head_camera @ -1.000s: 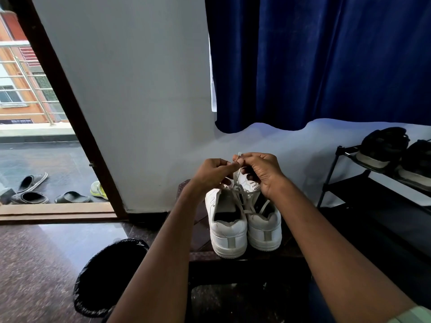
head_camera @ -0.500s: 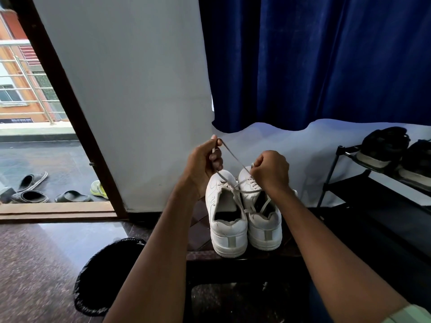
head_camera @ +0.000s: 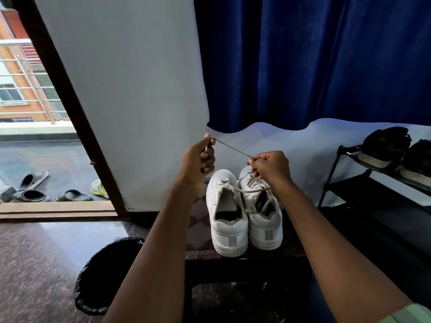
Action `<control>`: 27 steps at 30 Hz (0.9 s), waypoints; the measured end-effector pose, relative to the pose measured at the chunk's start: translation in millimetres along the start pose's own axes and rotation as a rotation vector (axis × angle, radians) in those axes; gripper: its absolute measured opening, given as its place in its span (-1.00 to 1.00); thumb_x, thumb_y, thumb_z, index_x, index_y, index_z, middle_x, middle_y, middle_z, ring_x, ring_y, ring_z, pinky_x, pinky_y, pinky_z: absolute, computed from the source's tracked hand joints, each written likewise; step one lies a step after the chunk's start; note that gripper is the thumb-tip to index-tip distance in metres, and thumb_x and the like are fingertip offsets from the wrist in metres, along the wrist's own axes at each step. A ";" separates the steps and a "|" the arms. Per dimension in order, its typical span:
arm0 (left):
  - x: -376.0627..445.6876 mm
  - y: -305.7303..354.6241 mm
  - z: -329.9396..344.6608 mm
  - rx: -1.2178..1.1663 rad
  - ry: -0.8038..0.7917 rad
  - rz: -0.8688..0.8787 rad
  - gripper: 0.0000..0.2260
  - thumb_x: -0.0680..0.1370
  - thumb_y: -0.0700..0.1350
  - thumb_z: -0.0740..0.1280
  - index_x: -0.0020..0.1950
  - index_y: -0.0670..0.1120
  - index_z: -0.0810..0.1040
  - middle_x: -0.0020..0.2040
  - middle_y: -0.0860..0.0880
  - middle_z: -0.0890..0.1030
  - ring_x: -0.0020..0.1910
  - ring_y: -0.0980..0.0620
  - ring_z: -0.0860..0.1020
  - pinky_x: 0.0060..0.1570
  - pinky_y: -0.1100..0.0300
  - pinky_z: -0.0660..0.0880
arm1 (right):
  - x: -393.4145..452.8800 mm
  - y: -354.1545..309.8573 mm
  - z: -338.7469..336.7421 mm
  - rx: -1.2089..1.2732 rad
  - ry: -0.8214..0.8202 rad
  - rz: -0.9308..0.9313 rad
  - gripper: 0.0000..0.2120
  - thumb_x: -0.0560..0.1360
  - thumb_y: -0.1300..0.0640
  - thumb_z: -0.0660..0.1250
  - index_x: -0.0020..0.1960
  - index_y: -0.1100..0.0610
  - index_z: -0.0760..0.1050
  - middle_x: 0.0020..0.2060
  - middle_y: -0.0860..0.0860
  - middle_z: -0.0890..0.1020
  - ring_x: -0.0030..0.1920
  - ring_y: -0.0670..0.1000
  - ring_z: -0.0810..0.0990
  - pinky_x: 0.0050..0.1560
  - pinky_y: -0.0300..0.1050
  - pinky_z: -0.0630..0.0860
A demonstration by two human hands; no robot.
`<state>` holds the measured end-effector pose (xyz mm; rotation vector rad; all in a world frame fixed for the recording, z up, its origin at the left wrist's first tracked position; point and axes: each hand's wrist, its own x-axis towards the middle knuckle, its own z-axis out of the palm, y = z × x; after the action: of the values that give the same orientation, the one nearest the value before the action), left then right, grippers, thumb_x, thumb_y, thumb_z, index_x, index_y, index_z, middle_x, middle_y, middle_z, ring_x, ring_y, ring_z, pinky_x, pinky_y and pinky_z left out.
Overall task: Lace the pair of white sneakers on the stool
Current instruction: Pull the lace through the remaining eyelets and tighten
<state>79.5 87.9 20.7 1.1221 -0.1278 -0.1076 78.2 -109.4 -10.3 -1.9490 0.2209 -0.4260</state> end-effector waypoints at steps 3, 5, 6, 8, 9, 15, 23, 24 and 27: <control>0.9 1.3 -2.2 0.034 0.040 0.015 -0.72 0.71 0.01 0.18 -0.15 -0.02 0.50 -0.47 0.11 0.21 -0.57 0.18 0.11 -0.58 0.30 0.04 | 3.2 5.7 -0.6 -0.219 -0.010 -0.135 -0.88 0.45 0.20 0.49 -0.03 0.11 0.76 -0.18 0.02 0.77 -0.22 -0.03 0.72 0.04 -0.03 0.67; 0.5 -3.8 -2.2 0.361 0.111 0.067 -0.71 0.70 0.00 0.24 -0.17 -0.05 0.56 -0.45 0.07 0.26 -0.56 0.16 0.14 -0.58 0.32 0.09 | -1.3 -1.5 3.8 -0.200 -0.135 -0.234 -0.61 0.43 0.23 0.49 0.26 0.07 0.69 0.09 -0.06 0.74 -0.23 -0.17 0.62 0.07 -0.08 0.63; 1.1 -8.2 -1.5 0.547 0.124 0.088 -0.71 0.68 -0.02 0.28 -0.20 -0.06 0.60 -0.45 0.05 0.30 -0.57 0.16 0.18 -0.56 0.33 0.13 | -6.0 -8.6 5.8 -0.101 -0.221 -0.252 -0.53 0.45 0.23 0.50 0.35 0.06 0.63 0.16 -0.09 0.71 -0.25 -0.19 0.59 -0.01 -0.10 0.63; 1.9 -17.6 0.0 0.780 0.080 0.111 -0.68 0.65 -0.02 0.34 -0.29 -0.04 0.63 -0.46 0.01 0.38 -0.55 0.11 0.28 -0.46 0.28 0.22 | -12.2 -19.6 10.5 0.115 -0.370 -0.241 -0.58 0.51 0.26 0.47 0.37 0.12 0.60 0.12 -0.04 0.73 -0.25 -0.04 0.68 -0.20 -0.15 0.60; 1.7 -20.3 0.0 0.843 0.058 0.121 -0.66 0.63 0.01 0.35 -0.33 -0.02 0.63 -0.45 -0.03 0.41 -0.49 0.05 0.32 -0.39 0.22 0.26 | -14.1 -22.5 14.2 0.179 -0.404 -0.229 -0.66 0.53 0.30 0.43 0.30 0.17 0.64 0.01 0.02 0.76 -0.27 0.03 0.71 -0.25 -0.15 0.59; 7.3 -16.8 -8.9 0.972 0.103 0.097 -0.60 0.65 0.07 0.32 -0.37 -0.01 0.62 -0.41 -0.03 0.48 -0.41 0.00 0.36 -0.25 0.13 0.33 | -9.3 -11.9 9.1 0.004 -0.136 -0.126 -0.77 0.47 0.32 0.35 -0.08 0.11 0.76 -0.33 0.01 0.73 -0.44 -0.11 0.62 -0.32 -0.24 0.55; 7.3 -20.3 -11.4 1.128 -0.005 0.120 -0.64 0.63 0.11 0.34 -0.32 0.02 0.67 -0.33 -0.13 0.57 -0.35 -0.02 0.43 -0.26 0.14 0.36 | -13.0 -12.1 13.2 0.040 -0.345 -0.233 -0.82 0.50 0.03 0.56 -0.09 0.17 0.76 -0.37 0.02 0.71 -0.40 -0.08 0.61 -0.33 -0.20 0.54; 6.0 -18.7 -10.4 1.126 -0.003 0.104 -0.64 0.63 0.12 0.35 -0.30 0.00 0.68 -0.37 -0.06 0.55 -0.40 0.02 0.43 -0.28 0.16 0.37 | -12.0 -11.4 13.7 0.007 -0.324 -0.239 -0.80 0.48 0.00 0.57 -0.11 0.15 0.76 -0.38 -0.01 0.71 -0.40 -0.10 0.61 -0.33 -0.20 0.55; -0.3 -11.2 -13.2 1.144 -0.014 -0.034 -0.62 0.57 0.18 0.41 -0.18 -0.13 0.71 -0.47 0.06 0.53 -0.53 0.14 0.43 -0.37 0.27 0.41 | -8.7 -7.6 14.1 -0.099 -0.284 -0.266 -0.86 0.46 0.04 0.59 -0.15 0.12 0.76 -0.34 -0.04 0.72 -0.31 -0.10 0.65 -0.18 -0.11 0.63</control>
<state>81.0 94.9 5.0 2.2653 -0.1893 -0.0679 75.4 -91.3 -10.1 -2.1180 -0.2052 -0.3089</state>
